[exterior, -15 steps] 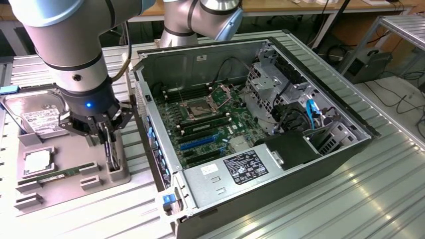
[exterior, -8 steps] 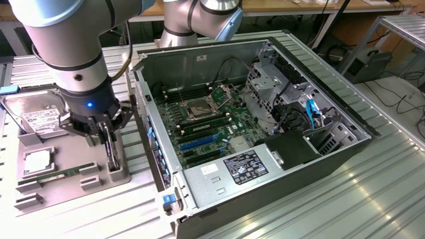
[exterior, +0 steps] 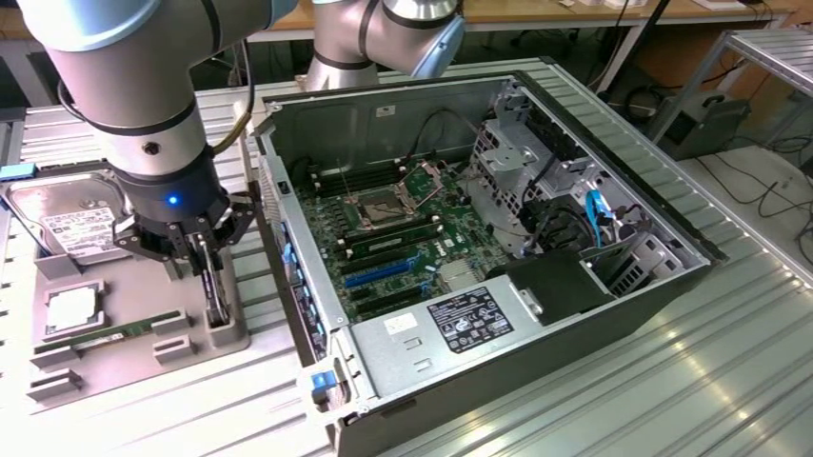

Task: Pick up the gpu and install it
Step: 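Pick up the gpu and move the gpu toward the slot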

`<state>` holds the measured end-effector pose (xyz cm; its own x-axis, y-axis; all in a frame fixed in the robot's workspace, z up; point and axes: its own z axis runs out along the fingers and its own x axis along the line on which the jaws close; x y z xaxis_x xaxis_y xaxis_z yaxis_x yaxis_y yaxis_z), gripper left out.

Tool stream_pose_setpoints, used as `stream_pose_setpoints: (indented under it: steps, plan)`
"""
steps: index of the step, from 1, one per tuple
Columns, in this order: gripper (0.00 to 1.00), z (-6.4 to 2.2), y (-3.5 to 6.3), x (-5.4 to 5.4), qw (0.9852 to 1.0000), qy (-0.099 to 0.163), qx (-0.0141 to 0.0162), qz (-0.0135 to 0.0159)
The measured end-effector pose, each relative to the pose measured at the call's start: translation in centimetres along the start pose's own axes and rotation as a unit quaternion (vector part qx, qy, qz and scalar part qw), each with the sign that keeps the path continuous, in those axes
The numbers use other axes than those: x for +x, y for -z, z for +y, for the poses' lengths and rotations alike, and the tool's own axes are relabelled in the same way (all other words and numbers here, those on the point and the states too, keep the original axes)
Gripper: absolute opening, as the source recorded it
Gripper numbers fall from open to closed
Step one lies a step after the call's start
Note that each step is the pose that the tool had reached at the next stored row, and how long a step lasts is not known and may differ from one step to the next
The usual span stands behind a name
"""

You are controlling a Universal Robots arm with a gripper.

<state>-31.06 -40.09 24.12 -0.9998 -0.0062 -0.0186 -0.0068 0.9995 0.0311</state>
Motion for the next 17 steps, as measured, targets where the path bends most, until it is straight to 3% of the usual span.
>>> stream_pose_setpoints:
  steps: [12,17]
  plan:
    - [0.26,0.0,0.13,0.0,1.0,0.0,0.0,0.0]
    - [0.26,0.05,1.56,0.0,1.0,0.0,0.0,0.0]
